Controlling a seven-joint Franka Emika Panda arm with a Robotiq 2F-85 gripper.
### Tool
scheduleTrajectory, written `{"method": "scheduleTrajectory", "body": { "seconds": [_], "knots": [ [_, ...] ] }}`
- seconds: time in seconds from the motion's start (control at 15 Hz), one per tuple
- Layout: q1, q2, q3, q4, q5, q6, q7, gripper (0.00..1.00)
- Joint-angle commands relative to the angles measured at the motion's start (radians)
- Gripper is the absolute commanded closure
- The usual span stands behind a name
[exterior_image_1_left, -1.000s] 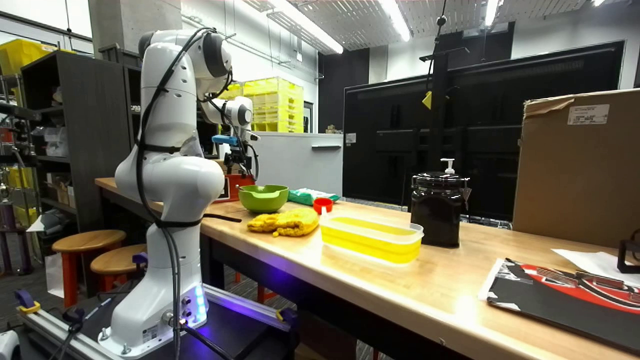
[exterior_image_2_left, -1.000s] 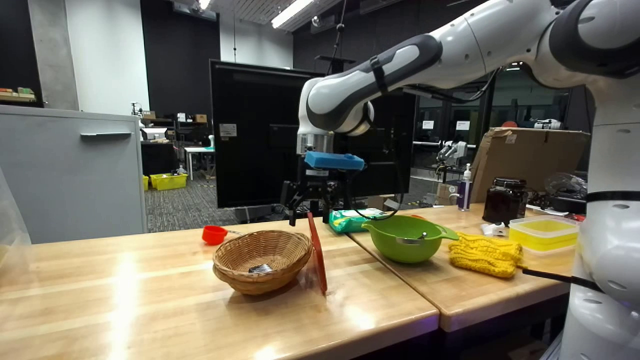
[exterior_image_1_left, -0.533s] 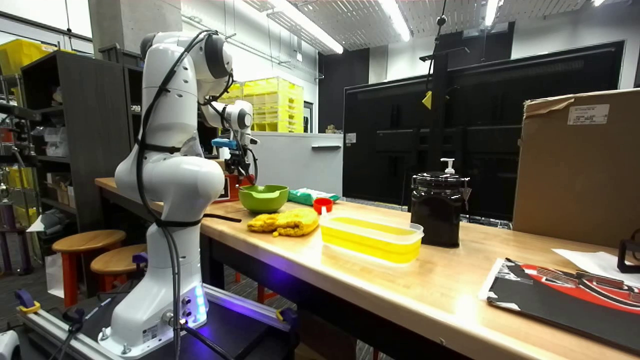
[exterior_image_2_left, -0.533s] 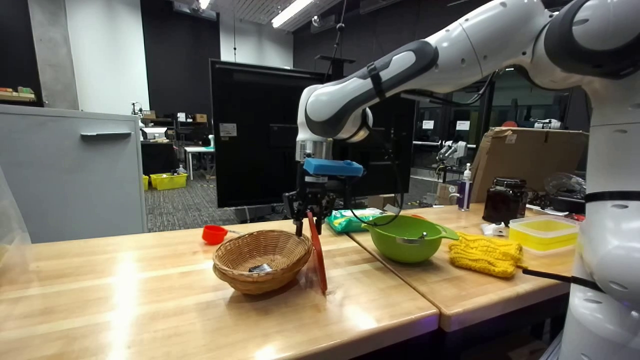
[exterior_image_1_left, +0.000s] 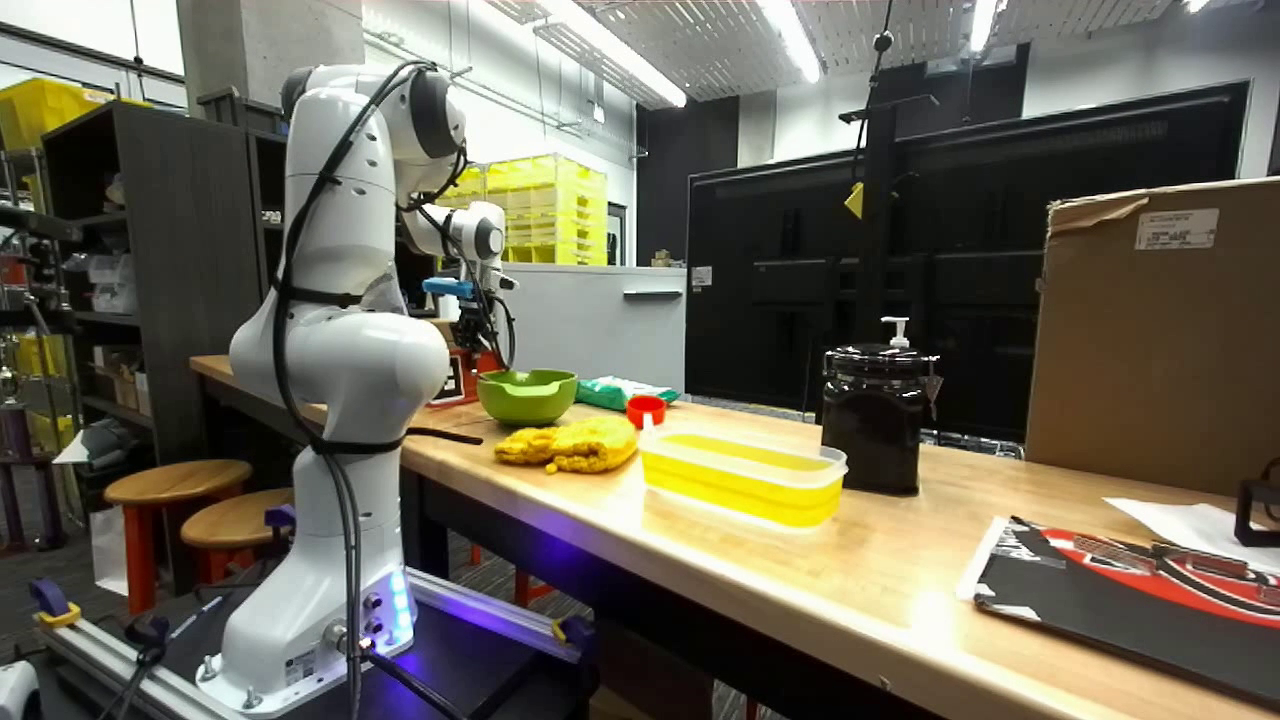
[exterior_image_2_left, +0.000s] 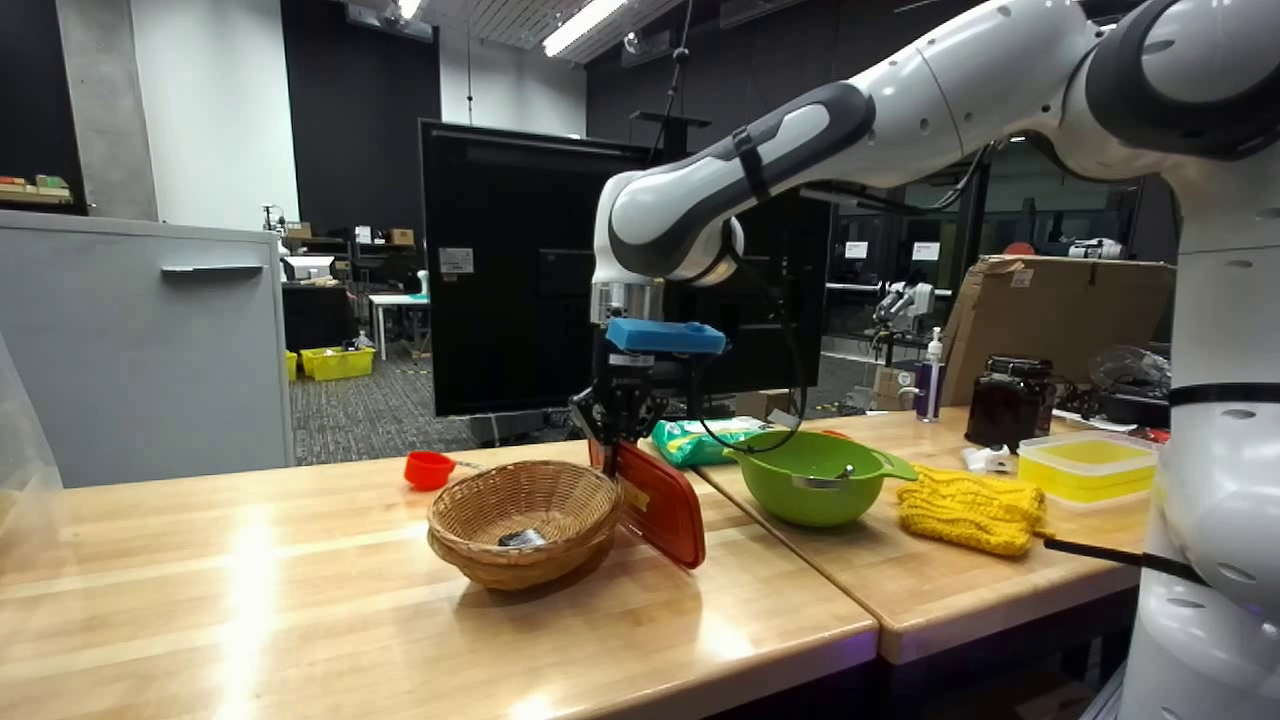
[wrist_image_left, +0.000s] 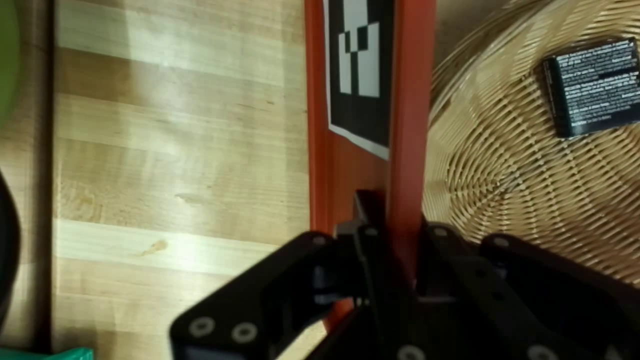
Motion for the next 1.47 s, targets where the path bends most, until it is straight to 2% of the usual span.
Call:
{"method": "scheduleTrajectory", "body": {
  "seconds": [0.0,0.47,0.93,1.4],
  "knots": [
    [0.01,-0.002,-0.002,0.018,0.001,-0.022,0.005,0.97],
    [0.019,-0.002,0.0,0.078,-0.033,-0.093,0.008,0.97],
    [0.023,-0.001,-0.003,0.186,-0.109,-0.242,-0.001,0.97],
    [-0.004,-0.06,-0.022,0.217,-0.126,-0.281,-0.117,0.97]
  ]
}}
